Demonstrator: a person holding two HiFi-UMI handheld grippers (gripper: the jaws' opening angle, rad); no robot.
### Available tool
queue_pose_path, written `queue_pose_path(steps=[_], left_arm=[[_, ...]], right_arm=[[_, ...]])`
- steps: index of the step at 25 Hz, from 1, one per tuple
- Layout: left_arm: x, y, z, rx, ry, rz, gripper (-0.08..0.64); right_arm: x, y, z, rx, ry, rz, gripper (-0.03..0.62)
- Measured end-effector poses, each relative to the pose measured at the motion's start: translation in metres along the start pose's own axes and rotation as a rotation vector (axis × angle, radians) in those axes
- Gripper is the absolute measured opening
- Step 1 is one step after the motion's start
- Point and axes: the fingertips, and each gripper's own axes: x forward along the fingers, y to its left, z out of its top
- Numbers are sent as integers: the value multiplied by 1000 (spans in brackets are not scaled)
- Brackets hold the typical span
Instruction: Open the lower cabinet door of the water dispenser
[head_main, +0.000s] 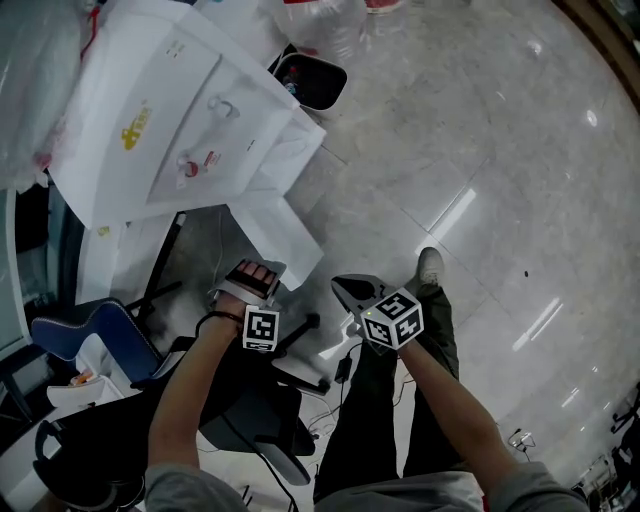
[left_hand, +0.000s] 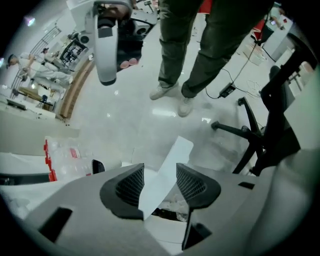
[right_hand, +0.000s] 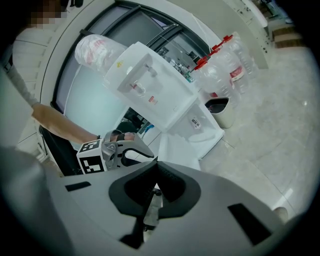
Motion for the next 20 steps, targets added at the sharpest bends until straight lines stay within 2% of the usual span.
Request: queue_pose_path(steps=[3,8,10,16,20], left_arm=[[-17,18,10,-174,-19,44,189],[-60,49,38,-598,-92,88,166],[-84,64,49,-741,-133,116,142],[-147,98,70,-1055,-220,203,124],[-195,121,79,-1200,-278,263,108]], right_arm=[[-9,9,10,5,-9,7,9],[-31,28,30,21,-31,9,9],[-41,39,41,24,-44,9,9],[-72,70,79,10,-81,19,9],[-99,97,99,-19,-84,19,9]])
